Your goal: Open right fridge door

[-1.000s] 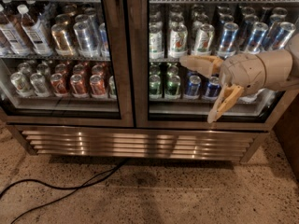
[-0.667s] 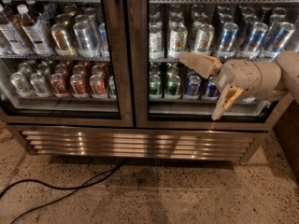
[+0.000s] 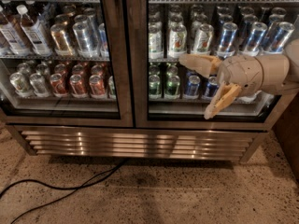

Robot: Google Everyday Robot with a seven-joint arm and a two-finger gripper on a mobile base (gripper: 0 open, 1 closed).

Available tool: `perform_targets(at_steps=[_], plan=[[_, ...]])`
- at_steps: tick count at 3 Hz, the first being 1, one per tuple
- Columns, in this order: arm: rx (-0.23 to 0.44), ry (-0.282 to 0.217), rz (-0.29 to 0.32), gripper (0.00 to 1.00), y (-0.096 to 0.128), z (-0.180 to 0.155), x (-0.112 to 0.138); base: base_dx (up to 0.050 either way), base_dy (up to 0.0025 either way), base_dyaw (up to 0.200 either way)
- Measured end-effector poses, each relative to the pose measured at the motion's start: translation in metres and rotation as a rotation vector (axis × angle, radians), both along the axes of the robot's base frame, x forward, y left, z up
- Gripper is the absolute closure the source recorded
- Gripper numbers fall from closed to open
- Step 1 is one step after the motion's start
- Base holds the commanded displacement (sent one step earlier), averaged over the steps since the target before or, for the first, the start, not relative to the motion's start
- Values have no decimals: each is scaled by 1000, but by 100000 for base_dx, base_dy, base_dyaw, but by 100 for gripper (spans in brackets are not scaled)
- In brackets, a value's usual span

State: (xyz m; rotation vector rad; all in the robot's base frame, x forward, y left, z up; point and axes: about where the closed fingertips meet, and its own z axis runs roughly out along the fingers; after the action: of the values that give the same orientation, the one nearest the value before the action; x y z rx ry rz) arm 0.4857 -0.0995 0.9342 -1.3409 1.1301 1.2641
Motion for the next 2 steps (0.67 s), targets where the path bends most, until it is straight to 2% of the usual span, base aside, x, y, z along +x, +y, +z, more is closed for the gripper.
perform_targets(at_steps=[1,2], plan=[[-179,-3,-83,0,1,-1,1,0,0,0],[-277,-5,-128,0,-1,-2,2,0,0,0]])
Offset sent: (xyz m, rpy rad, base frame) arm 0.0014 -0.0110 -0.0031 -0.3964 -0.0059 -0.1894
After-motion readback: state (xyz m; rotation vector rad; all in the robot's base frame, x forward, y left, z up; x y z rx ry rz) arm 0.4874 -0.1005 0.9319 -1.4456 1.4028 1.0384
